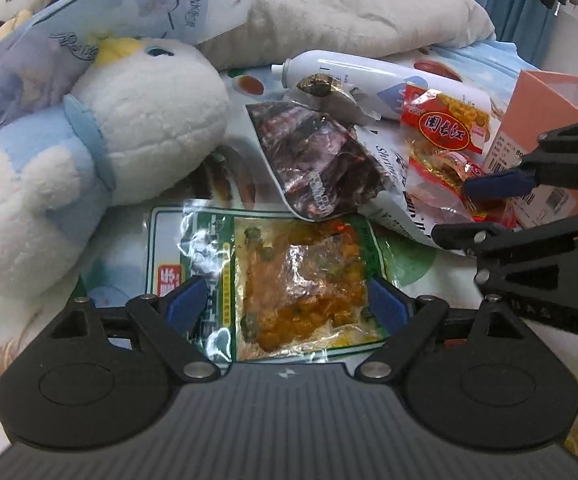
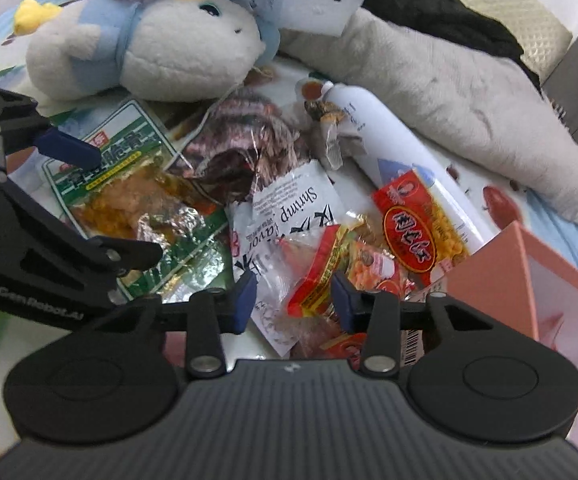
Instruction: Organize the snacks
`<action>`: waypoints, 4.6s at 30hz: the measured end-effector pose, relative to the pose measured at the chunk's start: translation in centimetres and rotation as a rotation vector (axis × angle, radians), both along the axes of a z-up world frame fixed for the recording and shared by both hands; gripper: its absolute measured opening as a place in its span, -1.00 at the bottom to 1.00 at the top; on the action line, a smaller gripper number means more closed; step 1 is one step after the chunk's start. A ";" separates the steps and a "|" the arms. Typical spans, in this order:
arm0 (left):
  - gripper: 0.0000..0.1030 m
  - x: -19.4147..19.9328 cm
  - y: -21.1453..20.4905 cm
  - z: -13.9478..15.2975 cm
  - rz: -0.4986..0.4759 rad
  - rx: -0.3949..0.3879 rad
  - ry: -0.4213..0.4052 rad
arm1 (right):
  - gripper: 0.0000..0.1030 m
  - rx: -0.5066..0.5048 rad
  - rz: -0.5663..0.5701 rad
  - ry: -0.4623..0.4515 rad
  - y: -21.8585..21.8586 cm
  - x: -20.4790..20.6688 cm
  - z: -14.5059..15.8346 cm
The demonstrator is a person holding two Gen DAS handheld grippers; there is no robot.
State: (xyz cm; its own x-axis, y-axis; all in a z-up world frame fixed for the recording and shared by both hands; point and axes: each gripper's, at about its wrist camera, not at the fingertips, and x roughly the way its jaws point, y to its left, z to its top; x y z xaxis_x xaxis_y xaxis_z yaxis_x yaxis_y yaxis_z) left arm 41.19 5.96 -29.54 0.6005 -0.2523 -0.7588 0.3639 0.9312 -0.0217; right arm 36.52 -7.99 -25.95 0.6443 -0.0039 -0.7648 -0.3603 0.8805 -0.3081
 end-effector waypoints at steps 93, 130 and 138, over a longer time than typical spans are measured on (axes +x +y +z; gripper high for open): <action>0.50 0.3 -2.2 0.4 0.163 0.095 0.223 | -0.04 0.253 0.125 0.158 -3.8 -11.4 -0.6; -0.01 -13.6 0.9 2.1 0.402 -0.194 0.204 | -0.08 0.298 -0.022 -0.042 -4.8 -15.6 1.1; 0.00 -13.6 1.0 1.9 0.391 -0.204 0.206 | 0.58 0.210 -0.020 -0.060 -4.0 -13.3 -0.4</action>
State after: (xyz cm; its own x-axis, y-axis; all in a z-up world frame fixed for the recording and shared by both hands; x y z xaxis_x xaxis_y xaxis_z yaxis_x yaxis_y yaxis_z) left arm 27.55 6.99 -27.68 0.5227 -0.1939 -0.8302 -0.0437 0.9664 -0.2533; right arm 23.18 -11.99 -26.38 0.6897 0.1381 -0.7108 -0.3287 0.9344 -0.1374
